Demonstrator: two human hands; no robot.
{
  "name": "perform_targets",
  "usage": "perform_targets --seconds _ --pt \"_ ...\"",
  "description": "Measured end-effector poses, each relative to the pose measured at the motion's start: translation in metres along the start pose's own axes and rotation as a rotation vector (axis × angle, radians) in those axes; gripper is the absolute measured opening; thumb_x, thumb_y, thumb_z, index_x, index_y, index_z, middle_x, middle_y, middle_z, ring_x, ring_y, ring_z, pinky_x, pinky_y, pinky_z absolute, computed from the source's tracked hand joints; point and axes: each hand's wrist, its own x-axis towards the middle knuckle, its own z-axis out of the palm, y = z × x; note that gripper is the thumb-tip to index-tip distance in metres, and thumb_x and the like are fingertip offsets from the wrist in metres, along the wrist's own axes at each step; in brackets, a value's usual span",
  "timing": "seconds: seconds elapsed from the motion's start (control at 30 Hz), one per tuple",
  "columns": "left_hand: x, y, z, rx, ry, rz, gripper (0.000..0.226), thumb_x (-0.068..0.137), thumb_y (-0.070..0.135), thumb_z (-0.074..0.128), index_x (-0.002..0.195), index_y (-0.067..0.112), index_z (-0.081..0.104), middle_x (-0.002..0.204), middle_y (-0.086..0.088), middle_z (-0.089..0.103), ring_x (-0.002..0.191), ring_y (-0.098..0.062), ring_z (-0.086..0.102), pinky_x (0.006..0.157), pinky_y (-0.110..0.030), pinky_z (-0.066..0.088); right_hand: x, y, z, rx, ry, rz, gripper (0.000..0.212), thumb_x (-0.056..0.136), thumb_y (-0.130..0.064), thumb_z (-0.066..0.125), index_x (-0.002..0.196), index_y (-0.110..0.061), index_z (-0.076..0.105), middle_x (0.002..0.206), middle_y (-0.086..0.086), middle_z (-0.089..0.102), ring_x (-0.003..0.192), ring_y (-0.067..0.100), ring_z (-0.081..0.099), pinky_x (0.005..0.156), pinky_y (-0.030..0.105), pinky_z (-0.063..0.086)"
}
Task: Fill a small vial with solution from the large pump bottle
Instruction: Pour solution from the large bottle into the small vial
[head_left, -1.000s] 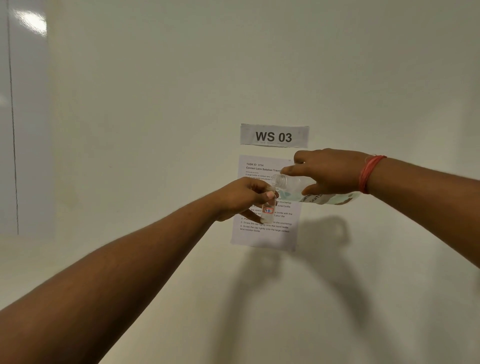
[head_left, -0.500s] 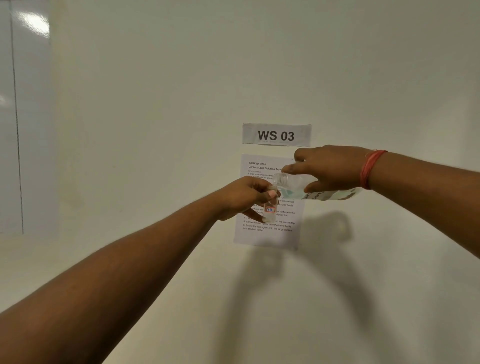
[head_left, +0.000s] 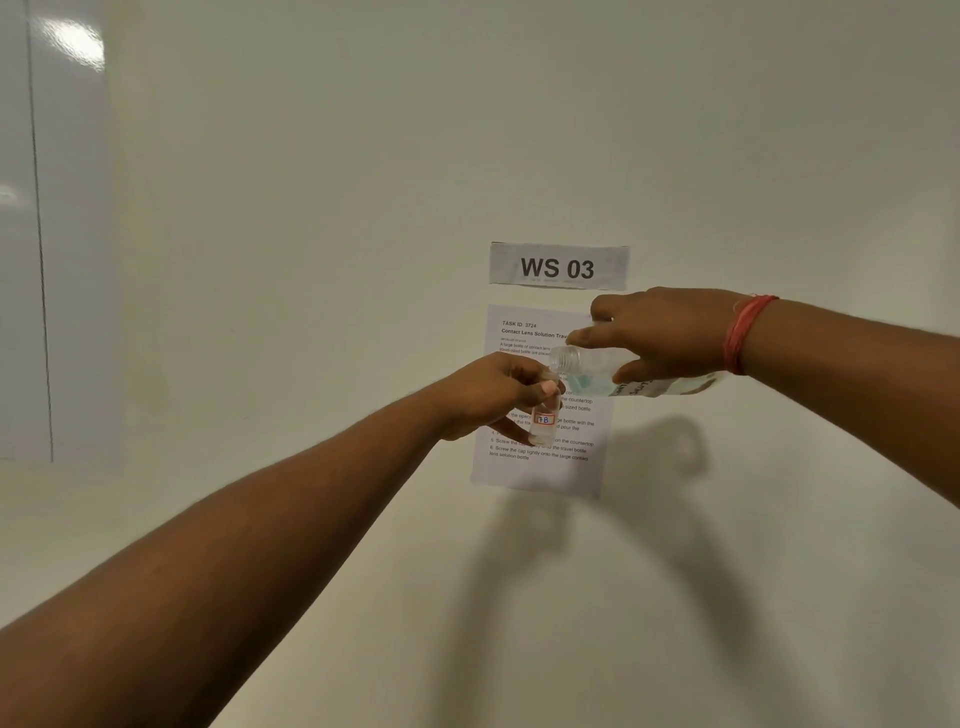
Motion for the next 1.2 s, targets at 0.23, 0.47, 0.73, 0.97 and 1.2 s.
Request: perform_targets --seconds 0.23,0.47,0.73,0.97,1.2 --pt "-0.0001 -0.0019 0.0016 -0.019 0.0 -0.004 0.027 0.103 0.018 0.057 0.118 -0.002 0.067 0.109 -0.008 0.073 0.099 -0.019 0.07 0.074 -0.036 0.064 0.0016 -0.0003 0.0001 -0.007 -0.023 -0.008 0.068 0.092 -0.045 0.058 0.151 -0.035 0.025 0.13 0.001 0.044 0.099 0.021 0.057 0.084 0.031 0.049" --pt "0.0014 -0.0033 0.0037 -0.03 0.004 -0.006 0.025 0.103 0.017 0.058 0.117 -0.001 0.068 0.111 -0.011 0.072 0.098 -0.019 0.069 0.072 -0.036 0.063 0.0025 0.0005 0.0007 -0.022 -0.024 -0.013 0.067 0.093 -0.044 0.058 0.151 -0.035 0.025 0.13 0.0 0.044 0.098 0.02 0.056 0.077 0.026 0.043" --pt "0.0022 -0.0032 0.0039 -0.014 0.003 -0.003 0.026 0.103 0.017 0.057 0.118 -0.002 0.067 0.109 -0.007 0.072 0.099 -0.019 0.069 0.077 -0.04 0.064 0.0037 0.0012 -0.0006 -0.014 -0.043 -0.017 0.067 0.093 -0.043 0.058 0.151 -0.035 0.025 0.131 0.0 0.044 0.099 0.02 0.057 0.082 0.029 0.048" --pt "0.0004 -0.0033 0.0037 -0.015 0.003 -0.007 0.025 0.103 0.017 0.057 0.118 0.0 0.068 0.116 -0.015 0.071 0.104 -0.023 0.068 0.079 -0.042 0.064 0.0043 0.0003 -0.0026 -0.012 -0.052 -0.027 0.068 0.093 -0.043 0.059 0.151 -0.035 0.025 0.13 0.0 0.045 0.099 0.02 0.057 0.084 0.03 0.05" --pt "0.0008 -0.0049 0.0027 -0.012 0.003 -0.008 0.025 0.103 0.017 0.057 0.118 0.0 0.069 0.115 -0.014 0.071 0.102 -0.021 0.069 0.074 -0.038 0.064 0.0052 0.0004 -0.0024 -0.026 -0.052 -0.032 0.067 0.093 -0.042 0.058 0.151 -0.034 0.024 0.131 0.0 0.044 0.098 0.019 0.056 0.081 0.026 0.046"
